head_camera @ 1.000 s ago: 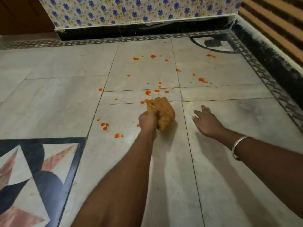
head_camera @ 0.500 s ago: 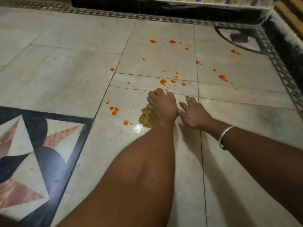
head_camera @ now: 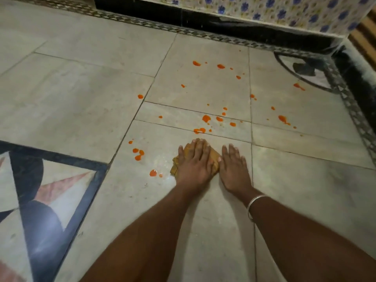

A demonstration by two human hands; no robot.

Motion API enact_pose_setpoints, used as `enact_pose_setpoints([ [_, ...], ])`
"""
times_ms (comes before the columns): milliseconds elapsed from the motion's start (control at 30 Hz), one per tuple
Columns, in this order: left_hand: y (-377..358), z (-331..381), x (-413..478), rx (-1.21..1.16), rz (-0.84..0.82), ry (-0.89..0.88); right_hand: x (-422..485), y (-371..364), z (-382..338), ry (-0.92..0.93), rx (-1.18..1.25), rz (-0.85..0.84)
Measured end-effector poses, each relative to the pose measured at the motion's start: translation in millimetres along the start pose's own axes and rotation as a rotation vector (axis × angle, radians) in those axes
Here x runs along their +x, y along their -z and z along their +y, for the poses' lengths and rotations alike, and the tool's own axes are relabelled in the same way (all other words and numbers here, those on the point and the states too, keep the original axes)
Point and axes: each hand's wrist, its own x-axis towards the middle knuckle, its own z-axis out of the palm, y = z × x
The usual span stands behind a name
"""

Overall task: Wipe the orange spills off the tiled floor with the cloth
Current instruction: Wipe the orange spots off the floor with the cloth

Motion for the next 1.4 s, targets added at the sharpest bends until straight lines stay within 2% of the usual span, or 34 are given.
enact_pose_setpoints([
  [133,-5,-14,-8,-0.011,0.088,0.132,-4,-23,9,0.002,-0.054,0.152],
  [233,-12,0,-37,0.020,0.126,0.269,-5,-27,7,0.008,-0.064,0.194],
  [333,-14,21,-32,-0.011,0.106,0.175,-3,-28,6,-0.003,-0.085,0.195],
  [400,-8,10,-1,0.014,0.090,0.088,-4,-28,7,0.013,-0.073,0.195],
  [533,2,-45,23,0.028,0.111,0.290,-3,-29,9,0.024,-0.063,0.196],
  [633,-6,-21,-27,0.021,0.167,0.336,-3,-28,4,0.003,-0.072,0.215],
  [733,-16,25,-41,-0.023,0.128,0.221,-5,-29,3,0.001,-0.077,0.220],
  [833,-3,11,10,0.022,0.058,0.091,-6,-29,7,0.018,-0.073,0.211],
  [900,4,-24,26,0.061,0.078,0.194,-5,-29,7,0.018,-0.074,0.216],
  [967,4,-48,6,0.052,0.108,0.328,-4,-28,6,0.005,-0.068,0.214],
  [1067,-8,-19,-50,0.040,0.217,0.455,-4,-28,2,-0.020,-0.084,0.230],
  [1100,-13,-2,-61,0.013,0.221,0.444,-4,-27,0,-0.017,-0.084,0.226],
  [1167,-18,21,-58,0.011,0.160,0.295,-6,-26,-2,-0.013,-0.088,0.215],
  [1233,-6,9,-28,0.061,0.065,0.127,-7,-26,2,0.003,-0.088,0.215],
  [1267,1,-10,-19,0.094,0.062,0.124,-7,-26,3,0.010,-0.078,0.212],
  [1400,5,-90,-58,0.072,0.201,0.512,-4,-27,3,-0.007,-0.077,0.214],
])
